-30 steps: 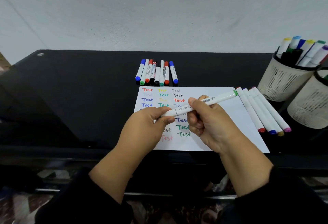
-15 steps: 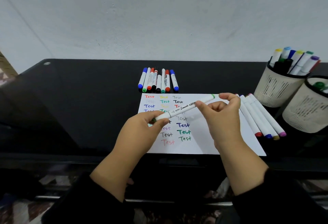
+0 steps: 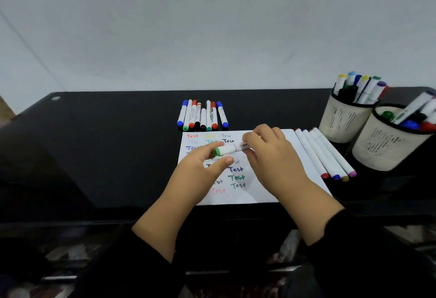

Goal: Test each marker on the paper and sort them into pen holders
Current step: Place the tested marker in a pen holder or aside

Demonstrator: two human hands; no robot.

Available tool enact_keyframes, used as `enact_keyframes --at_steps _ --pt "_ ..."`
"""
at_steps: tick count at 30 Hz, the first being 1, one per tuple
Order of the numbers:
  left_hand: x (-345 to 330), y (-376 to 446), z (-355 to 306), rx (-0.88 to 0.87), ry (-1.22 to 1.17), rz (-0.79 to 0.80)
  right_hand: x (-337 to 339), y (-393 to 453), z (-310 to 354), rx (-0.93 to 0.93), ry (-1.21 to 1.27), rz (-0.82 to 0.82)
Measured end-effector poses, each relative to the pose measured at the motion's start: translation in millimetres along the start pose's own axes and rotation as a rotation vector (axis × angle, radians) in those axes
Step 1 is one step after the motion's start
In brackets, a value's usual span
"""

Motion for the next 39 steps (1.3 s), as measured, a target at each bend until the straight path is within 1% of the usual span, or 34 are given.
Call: enact_keyframes --at_steps 3,5,10,13,17,19,22,26,34,39 --pt "-14.0 9.8 -10.4 -0.045 0.028 0.07 20.6 2.5 -19.8 -0.064 0.012 -0.021" --pt "-31.1 16.6 -15.5 -0.032 0.083 0.141 40.2 3.7 -37.4 -0.123 0.047 -0.036" --pt "-90.1 31.9 -37.3 -0.114 0.245 0.329 87.8 1.1 -78.8 -0.364 0.132 -0.044" --pt "-119.0 42.9 -47.1 -0.154 0.35 0.404 107.6 -2.1 -104.3 -0.497 0.161 -0.046" --pt "-137.8 51.8 -47.8 -0.193 0.489 0.431 129.8 -8.3 -136.4 -0.584 0.225 -0.101" --pt "-143.3 54.7 -43.8 -0.192 0.539 0.449 141.4 -10.9 -151.6 -0.625 0.195 -0.113" --pt "-147.7 56.5 -37.0 -0.192 0.59 0.473 154.3 -10.4 -167.9 -0.64 0.144 -0.12" --pt "-149.7 59.3 -33.6 -0.2 0.594 0.459 160.0 -5.1 -185.0 -0.702 0.13 -0.07" --pt "-152.3 62.2 -29.1 -0.189 0.593 0.447 142.9 7.5 -212.3 -0.779 -0.015 0.079" --pt "-151.3 60.6 -29.3 -0.216 0.563 0.423 135.5 13.0 -220.9 -0.767 -0.02 0.096"
Point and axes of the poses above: each hand's wrist, its own y-axis towards the middle knuckle, its own x-axis out of the back of the hand, z = x × y, the point moved 7 cm from there along y, towards the middle knuckle, and after that the axes turned 9 degrees about -x, right-handed, at the moved point
